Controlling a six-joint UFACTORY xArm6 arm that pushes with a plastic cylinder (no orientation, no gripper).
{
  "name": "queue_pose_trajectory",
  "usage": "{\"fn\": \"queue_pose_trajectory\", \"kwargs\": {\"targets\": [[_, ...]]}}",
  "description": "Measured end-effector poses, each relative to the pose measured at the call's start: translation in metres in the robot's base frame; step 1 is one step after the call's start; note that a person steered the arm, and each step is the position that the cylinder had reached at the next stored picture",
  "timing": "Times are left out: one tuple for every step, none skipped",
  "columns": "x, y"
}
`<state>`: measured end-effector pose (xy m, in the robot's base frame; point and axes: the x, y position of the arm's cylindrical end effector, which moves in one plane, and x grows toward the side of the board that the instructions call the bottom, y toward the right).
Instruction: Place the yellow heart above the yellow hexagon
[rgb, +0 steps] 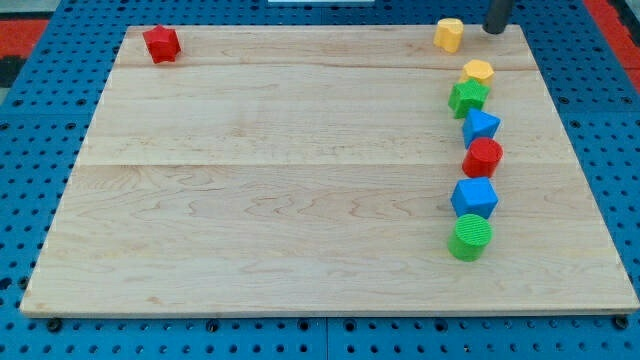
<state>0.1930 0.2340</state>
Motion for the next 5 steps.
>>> {"fn": "queue_pose_trajectory", "kwargs": {"targets": [[0.014,-0.089],[0.014,-0.091],[0.008,-0.148],[0.021,-0.133],[0.021,-0.164]]}}
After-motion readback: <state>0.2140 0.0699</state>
